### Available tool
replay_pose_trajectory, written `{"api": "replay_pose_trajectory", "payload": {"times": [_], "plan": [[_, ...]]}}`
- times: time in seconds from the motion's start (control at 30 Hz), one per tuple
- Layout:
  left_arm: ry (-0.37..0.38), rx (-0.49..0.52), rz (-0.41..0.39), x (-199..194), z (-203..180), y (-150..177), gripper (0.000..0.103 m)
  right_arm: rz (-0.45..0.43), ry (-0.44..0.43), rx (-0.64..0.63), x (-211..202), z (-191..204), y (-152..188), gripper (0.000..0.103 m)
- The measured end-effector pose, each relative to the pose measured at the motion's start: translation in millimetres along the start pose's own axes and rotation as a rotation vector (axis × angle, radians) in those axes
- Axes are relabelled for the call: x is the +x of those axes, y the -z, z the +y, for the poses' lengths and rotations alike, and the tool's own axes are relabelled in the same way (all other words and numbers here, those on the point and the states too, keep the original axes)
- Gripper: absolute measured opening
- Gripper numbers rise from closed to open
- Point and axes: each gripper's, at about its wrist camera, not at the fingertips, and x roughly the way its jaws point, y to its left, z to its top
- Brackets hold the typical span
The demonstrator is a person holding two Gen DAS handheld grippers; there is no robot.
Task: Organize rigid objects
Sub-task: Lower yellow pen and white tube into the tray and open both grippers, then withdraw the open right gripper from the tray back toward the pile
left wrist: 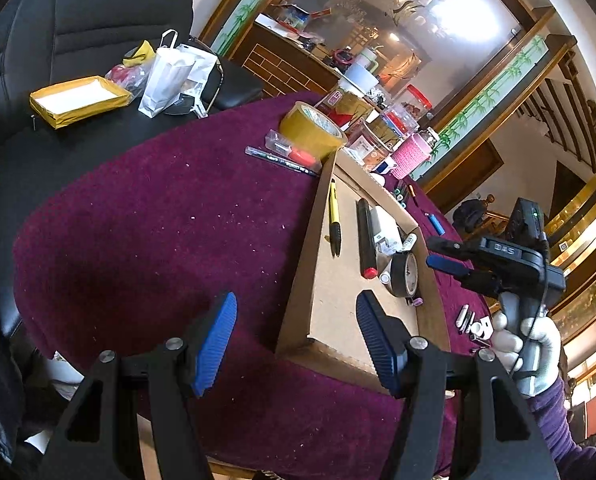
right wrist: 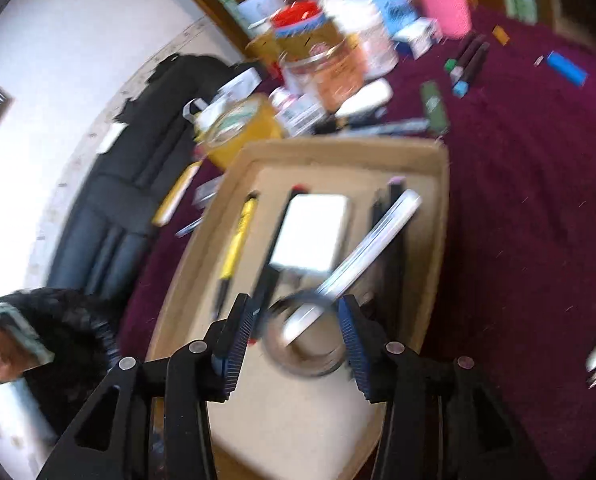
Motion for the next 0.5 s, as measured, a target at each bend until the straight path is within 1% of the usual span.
{"api": "replay_pose_trajectory", "payload": {"times": [0.07,0.1,0.13,0.2,0.27,0.3,0.33,0.37,0.4,0.5], "plan": [[-0.001,-0.001,0.005,1,0,1,0.062,-0.018,0.048,0.001,7,-2,-6,0.049],[0.001,-0.004,0.008,1,0,1,0.062,-0.007,0.057,0.011,14,-5,-10,0.049],[0.006,-0.009,0.014,2,0,1,0.062,0.019,0.047,0.023,24,-7,-14,0.051],[0.011,-0.011,0.02,1,0,2,0.062,0.066,0.0,0.045,44,-8,-22,0.052],[0.006,-0.009,0.022,1,0,2,0.062,0.083,-0.053,0.05,53,-4,-28,0.053],[0.005,-0.009,0.023,0,0,3,0.062,0.089,-0.095,0.043,56,-1,-31,0.053],[0.003,-0.011,0.025,0,1,3,0.062,0.081,-0.108,0.035,55,0,-32,0.053],[0.002,-0.012,0.025,-1,2,4,0.062,0.066,-0.089,0.023,52,1,-32,0.053],[0.0,-0.012,0.025,-1,3,4,0.062,0.041,-0.043,0.003,45,2,-33,0.053],[-0.004,-0.009,0.024,-1,5,3,0.062,0.033,-0.013,-0.039,28,2,-24,0.053]]}}
